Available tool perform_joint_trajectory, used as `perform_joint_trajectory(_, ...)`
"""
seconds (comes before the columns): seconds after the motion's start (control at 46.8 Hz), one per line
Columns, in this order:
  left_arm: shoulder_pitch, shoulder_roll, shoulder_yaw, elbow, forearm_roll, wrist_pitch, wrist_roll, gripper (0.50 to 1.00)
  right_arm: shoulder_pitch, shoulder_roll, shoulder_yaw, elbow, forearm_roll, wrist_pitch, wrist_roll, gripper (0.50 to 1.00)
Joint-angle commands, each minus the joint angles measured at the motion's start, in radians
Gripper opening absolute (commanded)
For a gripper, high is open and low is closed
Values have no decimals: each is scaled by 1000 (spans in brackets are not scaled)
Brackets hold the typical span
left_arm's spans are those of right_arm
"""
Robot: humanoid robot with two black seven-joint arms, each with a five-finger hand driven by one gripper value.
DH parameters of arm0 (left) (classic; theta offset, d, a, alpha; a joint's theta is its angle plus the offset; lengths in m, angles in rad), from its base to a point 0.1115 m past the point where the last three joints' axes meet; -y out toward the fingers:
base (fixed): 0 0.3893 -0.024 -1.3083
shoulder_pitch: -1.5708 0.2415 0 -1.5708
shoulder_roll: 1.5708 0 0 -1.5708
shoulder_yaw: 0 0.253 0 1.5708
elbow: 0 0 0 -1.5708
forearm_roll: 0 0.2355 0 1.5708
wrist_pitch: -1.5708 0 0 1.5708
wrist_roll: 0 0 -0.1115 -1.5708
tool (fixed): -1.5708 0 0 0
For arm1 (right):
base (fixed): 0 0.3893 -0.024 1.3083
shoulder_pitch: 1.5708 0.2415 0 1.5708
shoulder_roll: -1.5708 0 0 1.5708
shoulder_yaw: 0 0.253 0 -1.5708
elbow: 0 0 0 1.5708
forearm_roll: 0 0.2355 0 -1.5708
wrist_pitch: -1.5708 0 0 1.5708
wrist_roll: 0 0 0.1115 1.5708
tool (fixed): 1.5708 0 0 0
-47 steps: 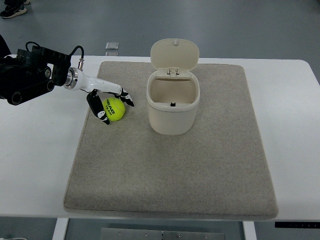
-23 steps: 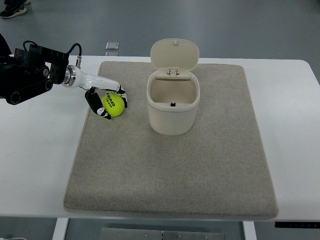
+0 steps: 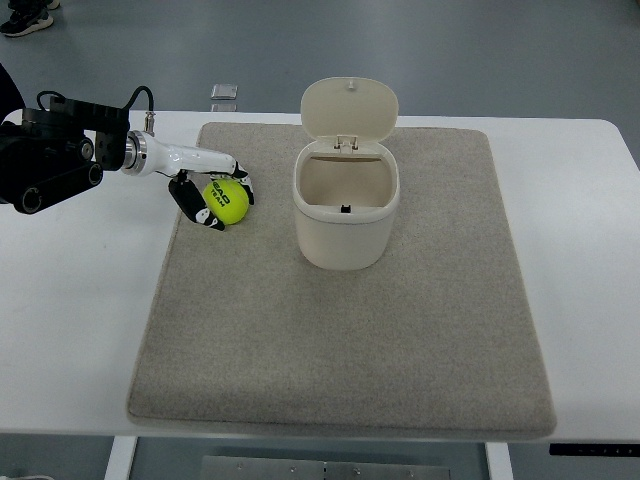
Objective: Put tennis ball into box with left hand
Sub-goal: 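Close the left hand fingers to grasp the tennis ball, then lift the tennis ball up off the mat with the left hand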
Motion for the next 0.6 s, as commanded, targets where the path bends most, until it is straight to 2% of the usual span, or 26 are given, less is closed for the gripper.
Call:
perform_joint_trajectory(0.0,11,3,-18,3,-91,-11,-2,645,-1,0,0,0,0,1,0,901)
perform_joint_trajectory(0.256,34,52,-33,-5,-355,-77,-3,649,-1,0,0,0,0,-1,0,901)
perform_joint_trajectory(0.47,74,123,-101,-25,-379,-142,-11,651,-1,0,0,0,0,-1,0,901)
perform_joint_trajectory(0.577,80,167,-150,-31,-384,-197,-14,656,-1,0,0,0,0,1,0,901)
